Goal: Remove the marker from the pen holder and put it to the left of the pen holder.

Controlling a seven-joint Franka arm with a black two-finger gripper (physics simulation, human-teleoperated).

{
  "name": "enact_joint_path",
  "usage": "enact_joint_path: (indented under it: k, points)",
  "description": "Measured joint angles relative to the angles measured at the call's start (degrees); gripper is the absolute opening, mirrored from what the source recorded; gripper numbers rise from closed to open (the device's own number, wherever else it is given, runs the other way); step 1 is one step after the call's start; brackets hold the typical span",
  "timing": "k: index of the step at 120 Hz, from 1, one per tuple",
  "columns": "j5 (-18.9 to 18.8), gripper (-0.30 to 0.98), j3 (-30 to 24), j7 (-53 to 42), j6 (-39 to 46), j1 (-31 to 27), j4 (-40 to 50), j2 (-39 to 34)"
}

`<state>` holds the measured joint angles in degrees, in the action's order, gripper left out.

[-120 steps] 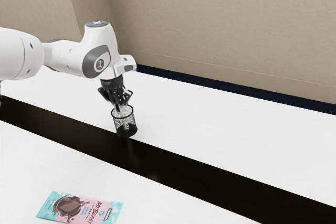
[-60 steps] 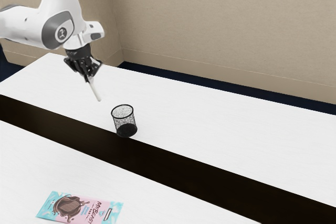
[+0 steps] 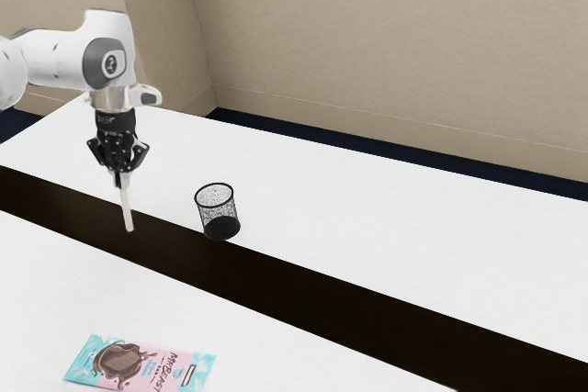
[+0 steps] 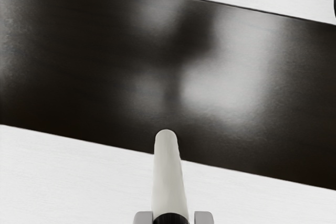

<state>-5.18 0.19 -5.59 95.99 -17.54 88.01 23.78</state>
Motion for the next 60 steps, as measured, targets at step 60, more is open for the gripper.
enact_joint_path:
  k: [60]
  points:
    - [1.02, -0.05, -0.58, -7.5, -17.43, -1.53, -15.86, 12.43]
